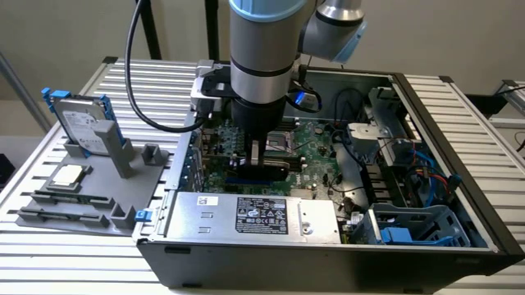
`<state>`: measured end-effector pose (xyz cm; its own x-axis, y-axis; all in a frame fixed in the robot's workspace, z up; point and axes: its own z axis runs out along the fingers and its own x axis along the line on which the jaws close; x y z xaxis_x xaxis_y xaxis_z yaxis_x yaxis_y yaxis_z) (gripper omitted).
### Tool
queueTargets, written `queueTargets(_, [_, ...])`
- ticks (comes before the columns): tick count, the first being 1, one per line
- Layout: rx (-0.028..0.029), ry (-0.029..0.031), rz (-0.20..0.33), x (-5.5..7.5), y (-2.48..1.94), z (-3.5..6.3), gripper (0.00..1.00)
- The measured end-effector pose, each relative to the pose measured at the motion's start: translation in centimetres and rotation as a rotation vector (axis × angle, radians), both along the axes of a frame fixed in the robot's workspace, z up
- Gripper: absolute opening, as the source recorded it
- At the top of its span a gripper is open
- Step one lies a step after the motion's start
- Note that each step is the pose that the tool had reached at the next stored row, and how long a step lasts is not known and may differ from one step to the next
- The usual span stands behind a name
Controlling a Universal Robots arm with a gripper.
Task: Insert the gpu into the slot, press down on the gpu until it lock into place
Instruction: 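Insert the gpu into the slot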
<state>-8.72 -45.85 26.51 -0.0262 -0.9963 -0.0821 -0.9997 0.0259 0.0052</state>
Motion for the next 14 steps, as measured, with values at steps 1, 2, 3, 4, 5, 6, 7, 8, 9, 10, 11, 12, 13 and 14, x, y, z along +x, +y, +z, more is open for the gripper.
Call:
queueTargets(1, [-0.0006,-0.0001,0.000,0.00,0.00,-0.01,0.26])
queueTargets(2, [-0.0013,0.0002,0.001,0.00,0.00,-0.01,0.26])
queueTargets(3, [-0.0020,0.0006,0.001,0.00,0.00,0.00,0.26])
queueTargets(4, [-0.0026,0.0009,0.001,0.00,0.00,0.00,0.26])
queueTargets(5, [-0.0029,0.0010,0.001,0.00,0.01,0.00,0.26])
queueTargets(6, [-0.0034,0.0010,0.001,0.00,0.01,0.00,0.26])
queueTargets(7, [-0.0038,0.0011,0.001,0.00,0.02,-0.01,0.26])
queueTargets(8, [-0.0044,0.0011,0.001,0.00,0.02,-0.02,0.26])
queueTargets(9, [-0.0051,0.0012,0.001,0.00,0.03,-0.03,0.26])
queueTargets(10, [-0.0058,0.0013,0.001,0.00,0.03,-0.03,0.26])
queueTargets(11, [-0.0063,0.0013,0.001,0.00,0.03,-0.05,0.26])
queueTargets(12, [-0.0065,0.0012,0.001,0.00,0.03,-0.08,0.26])
queueTargets(13, [-0.0069,0.0012,0.001,0.00,0.03,-0.11,0.26])
queueTargets(14, [-0.0074,0.0012,0.001,0.00,0.03,-0.14,0.26])
